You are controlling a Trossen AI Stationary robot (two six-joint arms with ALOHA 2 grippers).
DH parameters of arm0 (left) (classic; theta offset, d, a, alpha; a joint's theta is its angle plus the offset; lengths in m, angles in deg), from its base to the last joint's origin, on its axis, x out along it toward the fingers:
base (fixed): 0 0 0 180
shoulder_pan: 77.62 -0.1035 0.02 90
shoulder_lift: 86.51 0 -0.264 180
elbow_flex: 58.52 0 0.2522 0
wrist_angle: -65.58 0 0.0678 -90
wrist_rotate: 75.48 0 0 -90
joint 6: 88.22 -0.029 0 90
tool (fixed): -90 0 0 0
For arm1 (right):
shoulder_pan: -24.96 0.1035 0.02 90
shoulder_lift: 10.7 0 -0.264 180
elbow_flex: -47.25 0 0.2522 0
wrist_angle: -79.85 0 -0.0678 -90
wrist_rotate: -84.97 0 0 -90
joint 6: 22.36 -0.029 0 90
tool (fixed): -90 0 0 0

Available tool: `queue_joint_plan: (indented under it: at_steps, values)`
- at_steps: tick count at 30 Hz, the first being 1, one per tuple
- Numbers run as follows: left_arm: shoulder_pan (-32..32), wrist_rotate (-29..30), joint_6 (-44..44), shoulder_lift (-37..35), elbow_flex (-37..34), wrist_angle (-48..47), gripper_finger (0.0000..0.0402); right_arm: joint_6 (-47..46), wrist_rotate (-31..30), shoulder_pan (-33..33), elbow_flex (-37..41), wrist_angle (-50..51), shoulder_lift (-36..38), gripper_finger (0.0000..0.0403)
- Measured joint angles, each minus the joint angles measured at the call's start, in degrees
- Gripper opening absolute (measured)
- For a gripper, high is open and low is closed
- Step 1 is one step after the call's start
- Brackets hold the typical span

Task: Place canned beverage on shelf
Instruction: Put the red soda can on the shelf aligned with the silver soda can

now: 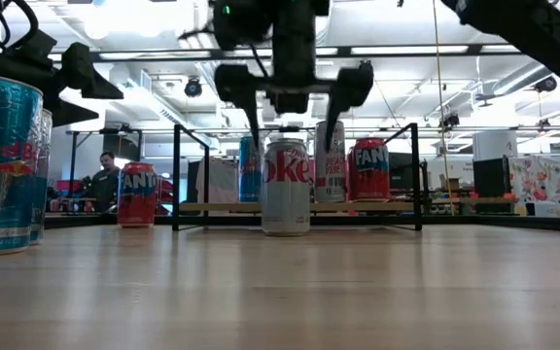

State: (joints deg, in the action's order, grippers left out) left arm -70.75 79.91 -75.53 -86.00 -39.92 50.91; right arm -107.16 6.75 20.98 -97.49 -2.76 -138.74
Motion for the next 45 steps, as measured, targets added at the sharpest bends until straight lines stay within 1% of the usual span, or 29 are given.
queue_joint_plan:
  at_steps: [4, 7, 11, 20, 23, 26, 28, 32, 36, 40, 43, 45]
  values:
    - [0.00, 0.00, 0.00, 0.00, 0.00, 0.00, 0.0368, -6.32, -0.20, 3.95, -1.95, -2.25, 0.03, 0.0380]
    - [0.00, 0.00, 0.00, 0.00, 0.00, 0.00, 0.0368, -8.70, -2.65, 6.98, -2.87, -6.58, 0.10, 0.0380]
    - [0.00, 0.00, 0.00, 0.00, 0.00, -0.02, 0.0368, -9.92, -2.91, 10.49, -3.21, -11.57, 0.10, 0.0380]
    - [-0.01, 0.00, 0.00, 0.00, 0.00, 0.00, 0.0368, -12.16, -2.87, 17.63, -3.21, -18.64, 0.10, 0.0380]
    - [-0.01, 0.00, 0.00, 0.00, 0.00, -0.01, 0.0368, -14.62, -2.85, 19.88, -3.21, -23.34, 0.08, 0.0380]
    - [-0.01, 0.00, 0.00, -0.01, 0.00, 0.00, 0.0368, -14.66, -2.99, 21.90, -3.21, -31.07, 0.08, 0.0380]
    - [0.00, 0.00, 0.00, 0.00, 0.01, -0.01, 0.0368, -14.23, -4.44, 22.82, -3.19, -32.21, 0.09, 0.0380]
    - [-0.02, 0.00, 0.00, 0.00, 0.00, 0.00, 0.0368, -4.59, -6.86, 23.97, -3.20, -31.63, 0.00, 0.0380]
    - [-0.02, 0.00, 0.00, 0.00, 0.00, 0.00, 0.0368, 9.37, -13.46, 24.18, -3.36, -33.81, 0.04, 0.0380]
    - [0.00, 0.00, 0.00, 0.00, 0.00, -0.01, 0.0368, 21.46, -15.40, 23.82, -3.36, -36.67, 0.53, 0.0380]
    - [-0.02, 0.00, 0.00, 0.00, 0.00, -0.02, 0.0368, 29.84, -18.53, 23.67, -2.58, -36.43, 2.89, 0.0380]
    - [0.00, 0.00, 0.00, 0.00, 0.00, -0.01, 0.0368, 34.43, -20.39, 23.53, -0.56, -36.59, 5.89, 0.0380]
